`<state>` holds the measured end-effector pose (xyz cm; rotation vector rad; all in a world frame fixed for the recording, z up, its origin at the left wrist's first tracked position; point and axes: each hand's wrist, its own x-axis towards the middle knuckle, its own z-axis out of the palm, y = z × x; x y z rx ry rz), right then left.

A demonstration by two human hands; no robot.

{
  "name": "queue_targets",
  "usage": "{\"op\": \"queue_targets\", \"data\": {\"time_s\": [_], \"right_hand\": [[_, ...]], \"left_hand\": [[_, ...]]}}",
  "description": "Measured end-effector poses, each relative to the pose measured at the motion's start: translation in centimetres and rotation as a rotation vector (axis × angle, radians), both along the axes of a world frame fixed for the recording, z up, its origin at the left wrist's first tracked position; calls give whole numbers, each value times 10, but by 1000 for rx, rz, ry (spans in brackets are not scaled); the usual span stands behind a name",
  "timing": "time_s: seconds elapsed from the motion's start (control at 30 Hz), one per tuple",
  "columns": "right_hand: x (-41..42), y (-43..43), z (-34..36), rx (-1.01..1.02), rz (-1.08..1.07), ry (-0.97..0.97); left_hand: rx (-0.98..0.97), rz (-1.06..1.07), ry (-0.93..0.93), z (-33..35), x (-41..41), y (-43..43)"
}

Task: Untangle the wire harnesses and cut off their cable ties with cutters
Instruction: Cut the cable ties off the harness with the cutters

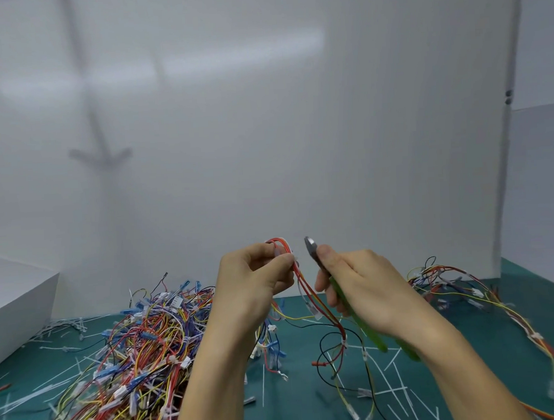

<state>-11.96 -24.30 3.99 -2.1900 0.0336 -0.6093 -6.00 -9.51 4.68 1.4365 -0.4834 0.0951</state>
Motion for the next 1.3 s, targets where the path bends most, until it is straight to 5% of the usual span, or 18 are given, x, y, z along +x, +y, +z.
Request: {"op": "queue_targets", "data": {"time_s": [0.2,0.6,0.87,1.3], "right_hand": [[0,-4,3,183,52,2],[-9,1,6,49,116,47],[-9,-1,7,188,75,-118],[-3,3,4,435,88,-217]], "left_hand": [[-19,1,33,1,0,2],[-50,-48,125,-1,4,4],[284,-83,117,-2,1,4],[370,-446,-128,-2,0,13]]}}
